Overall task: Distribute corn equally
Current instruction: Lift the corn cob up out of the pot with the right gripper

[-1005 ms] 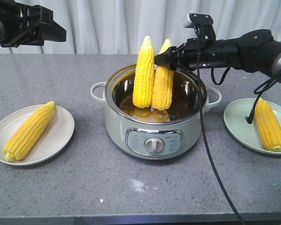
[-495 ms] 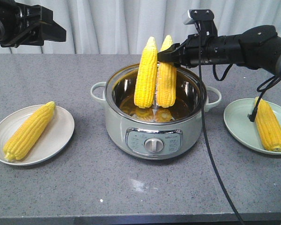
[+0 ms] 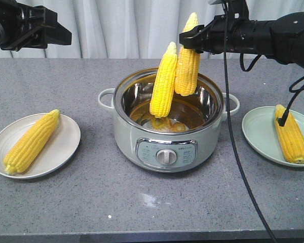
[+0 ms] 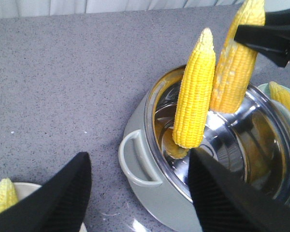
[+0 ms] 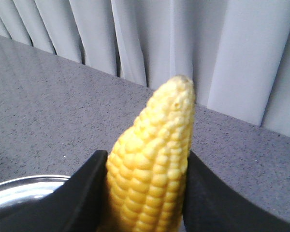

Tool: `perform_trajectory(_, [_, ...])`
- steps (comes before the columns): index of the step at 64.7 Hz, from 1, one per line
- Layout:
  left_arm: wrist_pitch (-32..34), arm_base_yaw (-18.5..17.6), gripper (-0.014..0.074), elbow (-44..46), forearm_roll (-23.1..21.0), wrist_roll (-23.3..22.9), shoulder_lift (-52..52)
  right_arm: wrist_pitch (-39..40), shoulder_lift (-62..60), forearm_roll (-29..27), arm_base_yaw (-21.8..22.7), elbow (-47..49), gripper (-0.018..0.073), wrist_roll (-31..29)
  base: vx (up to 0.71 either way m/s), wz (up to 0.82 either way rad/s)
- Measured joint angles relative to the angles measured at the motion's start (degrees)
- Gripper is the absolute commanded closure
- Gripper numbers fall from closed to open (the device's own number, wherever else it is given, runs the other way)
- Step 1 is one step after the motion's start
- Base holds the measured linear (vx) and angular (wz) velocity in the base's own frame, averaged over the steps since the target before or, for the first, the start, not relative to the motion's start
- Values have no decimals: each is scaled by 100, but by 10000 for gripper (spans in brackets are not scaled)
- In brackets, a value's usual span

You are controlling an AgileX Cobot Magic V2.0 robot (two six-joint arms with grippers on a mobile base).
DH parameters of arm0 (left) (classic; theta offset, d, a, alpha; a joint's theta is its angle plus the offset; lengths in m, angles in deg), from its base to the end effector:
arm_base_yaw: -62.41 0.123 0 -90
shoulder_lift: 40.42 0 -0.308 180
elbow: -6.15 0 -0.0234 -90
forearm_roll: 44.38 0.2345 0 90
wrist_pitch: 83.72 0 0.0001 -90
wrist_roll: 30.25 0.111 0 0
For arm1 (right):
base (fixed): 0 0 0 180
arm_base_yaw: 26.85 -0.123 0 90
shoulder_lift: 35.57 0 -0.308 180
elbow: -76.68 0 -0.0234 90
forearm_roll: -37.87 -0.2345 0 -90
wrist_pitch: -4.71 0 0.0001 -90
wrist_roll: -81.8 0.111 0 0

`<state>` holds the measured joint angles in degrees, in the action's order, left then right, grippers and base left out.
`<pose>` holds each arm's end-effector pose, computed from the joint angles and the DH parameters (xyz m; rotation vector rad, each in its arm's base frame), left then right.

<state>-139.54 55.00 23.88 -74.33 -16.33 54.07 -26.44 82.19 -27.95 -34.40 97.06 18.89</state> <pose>0.3172 -0.0875 0.4433 0.2971 2.2186 -0.5854 0.4592 0.1138 0.3531 -0.4618 1.8801 0.5568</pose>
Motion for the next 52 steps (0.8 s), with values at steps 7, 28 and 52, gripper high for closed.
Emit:
perform_trajectory(7, [33,-40,169,0,-41,163,12,267,-74,-13,0,0,568,-12,0,0])
perform_trajectory(28, [78,-47,169,2,-1281,960,396,439,-873,1,22,-12,566,-163,0,0])
perform_trajectory(52, [512,-414,167,622,-2766,1917,695,-195,-3499,112,755,5,564,20,0,0])
